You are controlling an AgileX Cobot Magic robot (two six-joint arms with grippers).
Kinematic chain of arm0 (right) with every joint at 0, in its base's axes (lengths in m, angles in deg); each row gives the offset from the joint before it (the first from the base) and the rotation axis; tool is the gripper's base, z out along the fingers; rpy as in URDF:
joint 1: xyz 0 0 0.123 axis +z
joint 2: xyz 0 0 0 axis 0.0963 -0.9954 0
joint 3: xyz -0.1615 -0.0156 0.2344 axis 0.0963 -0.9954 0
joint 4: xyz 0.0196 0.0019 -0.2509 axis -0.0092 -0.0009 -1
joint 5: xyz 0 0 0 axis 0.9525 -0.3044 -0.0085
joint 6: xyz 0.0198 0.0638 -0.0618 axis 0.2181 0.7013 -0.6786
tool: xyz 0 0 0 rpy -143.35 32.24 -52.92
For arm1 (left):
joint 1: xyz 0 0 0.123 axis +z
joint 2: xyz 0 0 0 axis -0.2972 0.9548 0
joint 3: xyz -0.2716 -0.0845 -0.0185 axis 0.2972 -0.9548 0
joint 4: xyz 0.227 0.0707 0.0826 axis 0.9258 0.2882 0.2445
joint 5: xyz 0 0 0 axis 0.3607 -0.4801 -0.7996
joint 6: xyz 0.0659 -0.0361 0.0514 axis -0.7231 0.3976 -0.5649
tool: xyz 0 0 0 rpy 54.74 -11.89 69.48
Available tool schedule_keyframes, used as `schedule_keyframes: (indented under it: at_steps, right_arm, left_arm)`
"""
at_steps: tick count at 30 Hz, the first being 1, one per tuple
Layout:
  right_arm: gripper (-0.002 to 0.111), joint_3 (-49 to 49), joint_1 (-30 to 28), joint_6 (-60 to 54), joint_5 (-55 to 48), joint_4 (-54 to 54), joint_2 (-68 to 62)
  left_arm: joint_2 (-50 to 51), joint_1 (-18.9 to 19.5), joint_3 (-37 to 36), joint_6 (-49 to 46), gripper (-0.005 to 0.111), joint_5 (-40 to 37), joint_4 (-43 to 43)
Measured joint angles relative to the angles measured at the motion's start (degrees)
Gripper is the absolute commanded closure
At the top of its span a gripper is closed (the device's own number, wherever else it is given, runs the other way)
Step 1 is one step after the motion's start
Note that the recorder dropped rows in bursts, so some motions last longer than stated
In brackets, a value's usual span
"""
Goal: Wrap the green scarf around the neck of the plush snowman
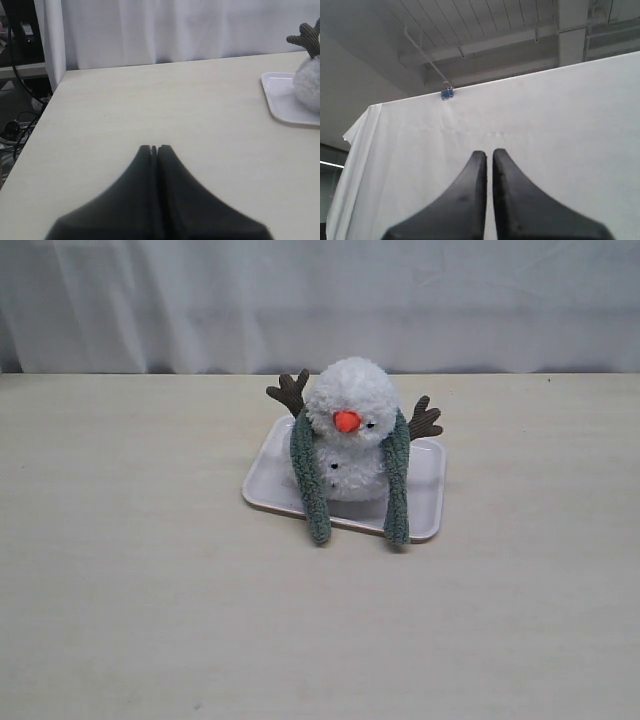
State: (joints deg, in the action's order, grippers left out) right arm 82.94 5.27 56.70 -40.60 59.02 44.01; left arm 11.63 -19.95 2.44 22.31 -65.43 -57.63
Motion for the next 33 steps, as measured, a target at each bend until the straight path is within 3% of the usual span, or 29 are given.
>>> schedule_keyframes:
  at_steps: [12, 33]
  right_arm:
    - [0.104, -12.97, 0.00, -0.63, 23.50, -3.02, 3.29]
    - [0.104, -14.41, -13.21, -0.97, 11.98, -7.24, 3.29]
  left_arm:
    - [0.00, 0.00, 0.00, 0.00, 0.107, 0.00, 0.00]
    - [0.00, 0.00, 0.00, 0.00, 0.107, 0.00, 0.00]
